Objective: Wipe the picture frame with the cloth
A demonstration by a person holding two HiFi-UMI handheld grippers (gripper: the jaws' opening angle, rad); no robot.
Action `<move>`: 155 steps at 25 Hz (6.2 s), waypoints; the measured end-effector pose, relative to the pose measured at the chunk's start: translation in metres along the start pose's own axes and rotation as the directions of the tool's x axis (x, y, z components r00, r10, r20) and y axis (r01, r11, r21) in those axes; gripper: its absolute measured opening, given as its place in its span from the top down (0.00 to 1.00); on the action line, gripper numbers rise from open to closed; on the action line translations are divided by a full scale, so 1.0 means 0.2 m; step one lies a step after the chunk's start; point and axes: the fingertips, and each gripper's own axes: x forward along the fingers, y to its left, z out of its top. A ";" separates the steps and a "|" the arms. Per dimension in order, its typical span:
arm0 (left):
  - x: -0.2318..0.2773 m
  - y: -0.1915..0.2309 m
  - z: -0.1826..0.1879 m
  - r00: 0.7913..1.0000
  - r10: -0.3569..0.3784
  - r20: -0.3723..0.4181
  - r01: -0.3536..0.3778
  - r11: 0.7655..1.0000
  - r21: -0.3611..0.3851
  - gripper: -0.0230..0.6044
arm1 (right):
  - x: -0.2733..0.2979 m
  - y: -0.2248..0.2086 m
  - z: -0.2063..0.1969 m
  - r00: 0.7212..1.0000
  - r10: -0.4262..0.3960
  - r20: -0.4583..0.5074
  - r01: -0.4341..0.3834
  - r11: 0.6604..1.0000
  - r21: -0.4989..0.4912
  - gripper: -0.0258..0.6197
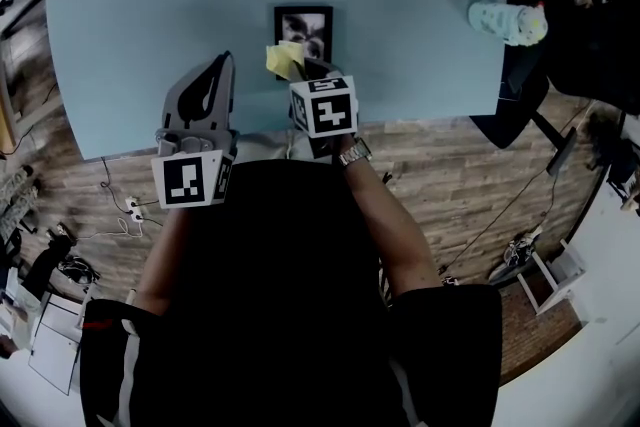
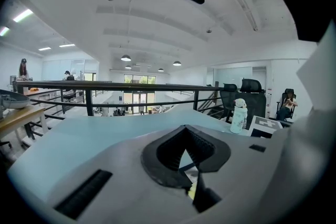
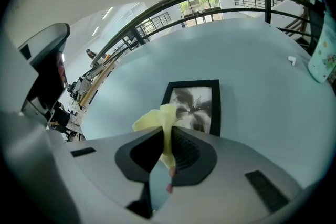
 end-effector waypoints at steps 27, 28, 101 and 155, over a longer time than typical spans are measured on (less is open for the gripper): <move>0.02 -0.10 0.02 0.996 -0.089 0.019 0.088 0.995 0.042 0.96 | -0.19 -0.32 -0.07 0.989 -0.144 0.044 0.137 0.980 0.142 0.90; 0.02 -0.10 0.02 0.996 -0.092 0.020 0.091 0.995 0.043 0.96 | -0.20 -0.33 -0.07 0.988 -0.145 0.050 0.136 0.979 0.152 0.90; 0.08 -0.16 0.00 0.994 -0.108 -0.004 0.108 0.993 0.045 0.96 | -0.20 -0.37 -0.14 0.991 -0.131 0.001 0.130 0.983 0.131 0.90; 0.13 0.14 -0.04 0.999 0.033 -0.032 -0.034 0.999 -0.035 0.96 | 0.09 -0.14 0.37 0.999 -0.039 -0.015 0.038 0.997 -0.069 0.90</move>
